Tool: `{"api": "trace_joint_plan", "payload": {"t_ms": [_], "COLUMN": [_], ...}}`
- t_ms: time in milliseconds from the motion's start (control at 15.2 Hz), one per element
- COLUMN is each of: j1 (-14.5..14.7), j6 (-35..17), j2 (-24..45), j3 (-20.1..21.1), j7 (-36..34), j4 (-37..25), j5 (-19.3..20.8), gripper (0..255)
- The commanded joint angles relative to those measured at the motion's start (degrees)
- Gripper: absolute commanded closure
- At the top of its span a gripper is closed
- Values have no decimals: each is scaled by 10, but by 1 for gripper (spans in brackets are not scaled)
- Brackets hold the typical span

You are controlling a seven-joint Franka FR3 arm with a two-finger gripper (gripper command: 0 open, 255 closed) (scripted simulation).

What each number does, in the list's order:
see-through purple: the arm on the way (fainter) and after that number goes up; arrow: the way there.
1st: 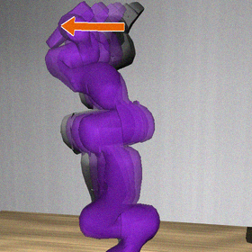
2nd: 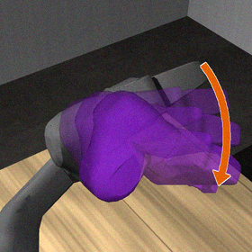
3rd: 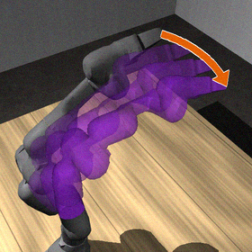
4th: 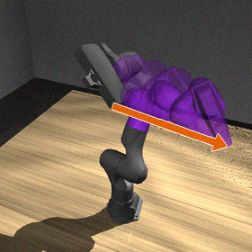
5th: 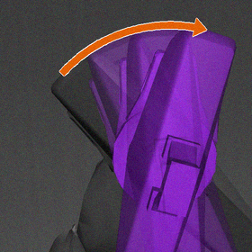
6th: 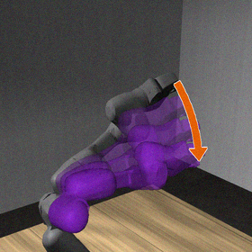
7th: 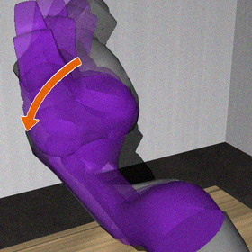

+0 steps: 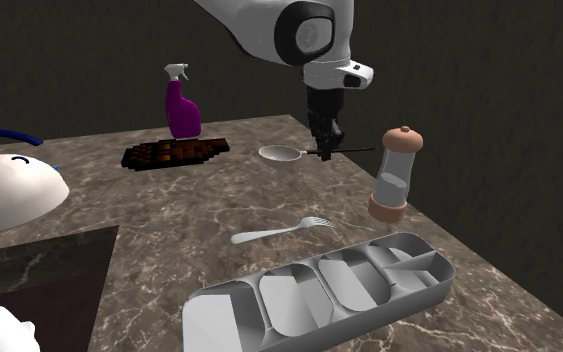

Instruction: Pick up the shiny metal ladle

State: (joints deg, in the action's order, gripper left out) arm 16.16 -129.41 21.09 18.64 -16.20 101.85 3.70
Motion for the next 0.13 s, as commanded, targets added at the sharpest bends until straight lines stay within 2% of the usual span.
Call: {"api": "trace_joint_plan", "payload": {"t_ms": [0, 66], "j1": [-1, -1], "j6": [7, 7], "j2": [-2, -2], "j3": [0, 0], "j7": [2, 2], "j4": [-5, -5], "j5": [-1, -1], "gripper": [255, 255]}}
